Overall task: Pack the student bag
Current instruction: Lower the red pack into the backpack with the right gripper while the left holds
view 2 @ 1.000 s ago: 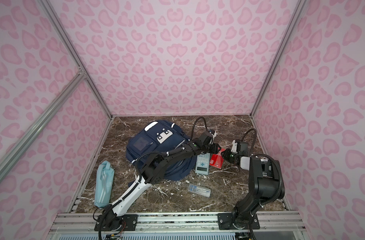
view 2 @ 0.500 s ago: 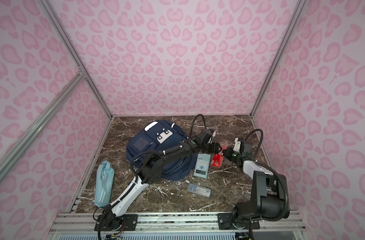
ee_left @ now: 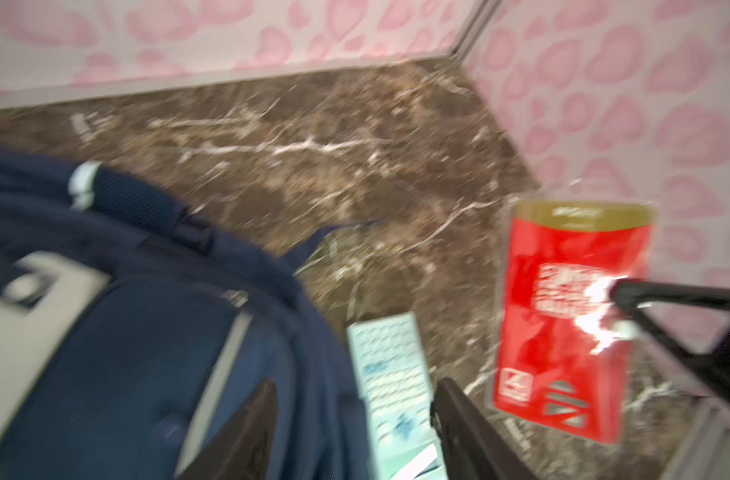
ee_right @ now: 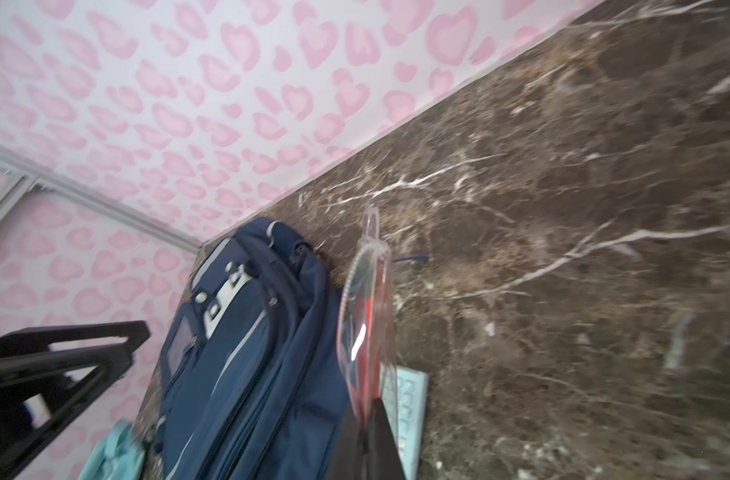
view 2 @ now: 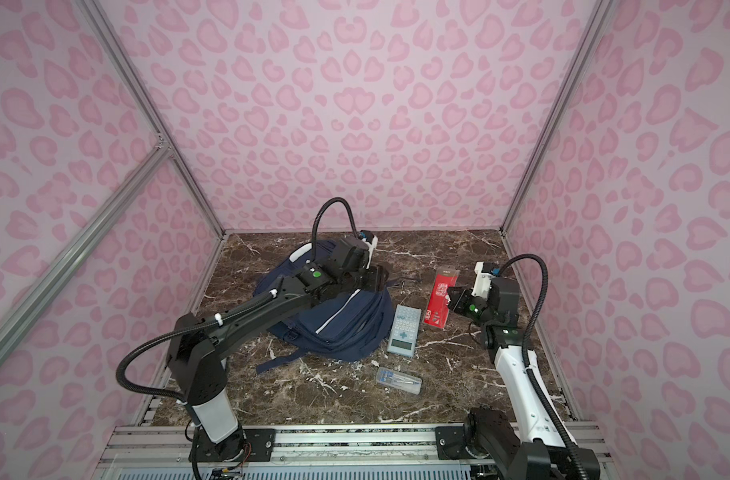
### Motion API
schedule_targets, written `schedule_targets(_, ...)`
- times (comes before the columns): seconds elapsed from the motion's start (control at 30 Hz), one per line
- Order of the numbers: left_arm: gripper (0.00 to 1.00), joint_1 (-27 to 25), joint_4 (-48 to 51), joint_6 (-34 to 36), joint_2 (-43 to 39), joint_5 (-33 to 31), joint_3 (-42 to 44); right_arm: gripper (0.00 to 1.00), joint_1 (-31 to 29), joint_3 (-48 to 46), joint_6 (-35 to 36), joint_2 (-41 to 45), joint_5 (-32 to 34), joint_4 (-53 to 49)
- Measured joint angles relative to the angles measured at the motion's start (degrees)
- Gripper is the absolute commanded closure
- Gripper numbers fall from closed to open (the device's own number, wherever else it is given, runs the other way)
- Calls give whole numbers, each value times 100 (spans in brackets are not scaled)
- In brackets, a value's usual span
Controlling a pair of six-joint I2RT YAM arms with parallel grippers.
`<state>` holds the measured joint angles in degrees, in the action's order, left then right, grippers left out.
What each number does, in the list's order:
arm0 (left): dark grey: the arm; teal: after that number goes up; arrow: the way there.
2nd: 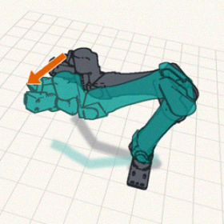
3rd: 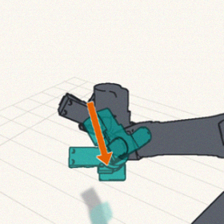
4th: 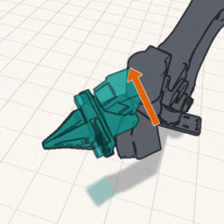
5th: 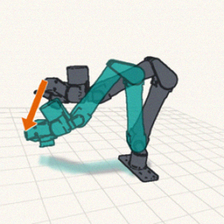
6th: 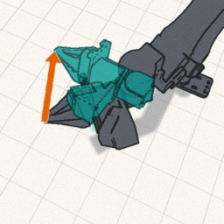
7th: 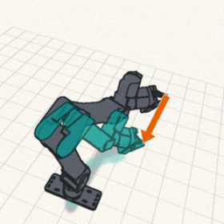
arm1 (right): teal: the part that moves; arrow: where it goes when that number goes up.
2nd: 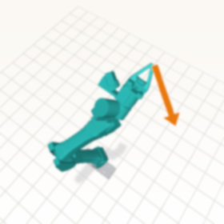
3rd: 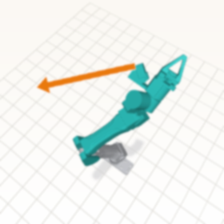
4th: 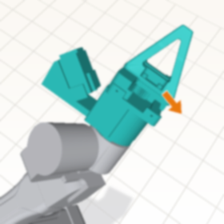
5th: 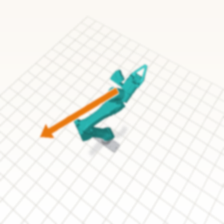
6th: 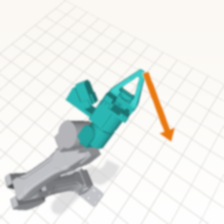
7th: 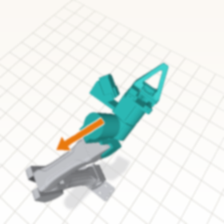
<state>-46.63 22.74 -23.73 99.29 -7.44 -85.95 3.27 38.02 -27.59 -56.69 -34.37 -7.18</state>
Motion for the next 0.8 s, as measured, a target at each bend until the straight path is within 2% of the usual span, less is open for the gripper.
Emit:
schedule_targets(0.17, 25, -44, 387, 323, -619, -374, 1252, 100, -901, -94, -304, 175, -96, 94)
schedule_targets(0.33, 23, -140, 754, 431, -363, -774, 1545, 100, -1558, -107, -501, 98, 90, 374)
schedule_targets(0.5, 18, -323, 769, 535, -31, -1012, 1504, 100, -1838, -170, -629, -138, 315, 505)
schedule_targets(0.53, 23, -356, 754, 540, 22, -1097, 1471, 100, -1864, -214, -638, -201, 339, 564)
schedule_targets(0.57, 33, -369, 748, 538, 79, -1161, 1436, 100, -1882, -254, -678, -260, 350, 621)
schedule_targets(0.6, 50, -374, 745, 533, 181, -1246, 1377, 100, -1908, -304, -772, -337, 350, 730)
schedule_targets(0.63, 80, -374, 761, 535, 306, -1329, 1305, 100, -1945, -343, -811, -415, 350, 820)
schedule_targets(0.67, 96, -367, 785, 538, 393, -1379, 1246, 100, -1989, -374, -890, -483, 345, 916)
schedule_targets(0.8, 97, -361, 970, 533, 306, -1497, 1032, 100, -2247, -380, -1217, -688, 365, 1279)
